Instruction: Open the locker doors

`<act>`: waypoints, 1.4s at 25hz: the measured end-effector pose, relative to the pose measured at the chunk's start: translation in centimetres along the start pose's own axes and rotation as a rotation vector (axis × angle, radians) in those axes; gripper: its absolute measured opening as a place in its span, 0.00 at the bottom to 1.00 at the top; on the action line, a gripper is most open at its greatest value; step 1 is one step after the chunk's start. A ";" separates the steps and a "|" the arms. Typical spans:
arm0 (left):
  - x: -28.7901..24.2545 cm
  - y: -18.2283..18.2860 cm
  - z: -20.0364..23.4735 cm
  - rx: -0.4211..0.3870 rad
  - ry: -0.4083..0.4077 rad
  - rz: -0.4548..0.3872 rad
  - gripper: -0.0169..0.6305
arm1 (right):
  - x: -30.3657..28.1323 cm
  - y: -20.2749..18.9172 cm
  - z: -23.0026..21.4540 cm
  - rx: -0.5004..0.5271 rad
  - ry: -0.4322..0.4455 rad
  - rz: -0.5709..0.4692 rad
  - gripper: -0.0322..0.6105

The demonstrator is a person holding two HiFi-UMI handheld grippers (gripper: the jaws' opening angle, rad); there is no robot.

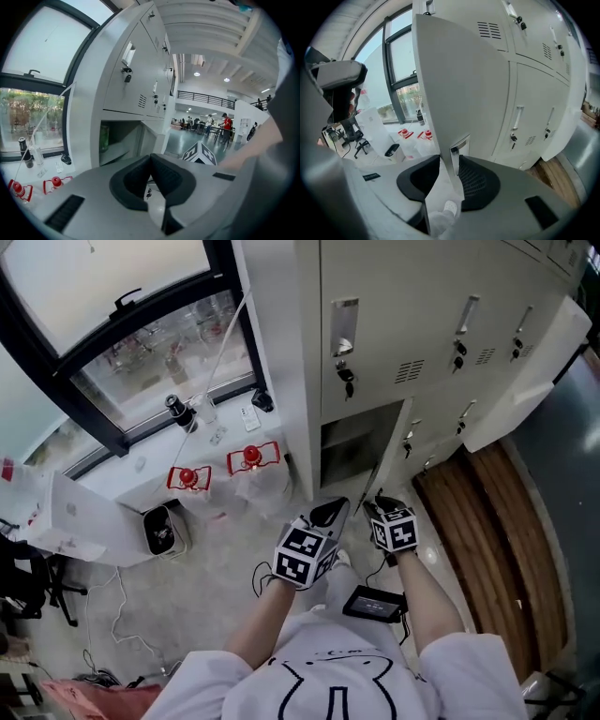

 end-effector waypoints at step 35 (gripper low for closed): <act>-5.6 1.4 -11.1 -0.119 -0.242 0.031 0.06 | 15.5 -9.9 -8.8 -0.222 -0.281 -0.081 0.13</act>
Point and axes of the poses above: the fingertips, and each gripper's own axes: x backward along the fingers, z to its left, y out of its top, the point moved 6 cm from there along x, backward along the fingers, and after that the axes turned 13 degrees about z, right-handed, at the moved point
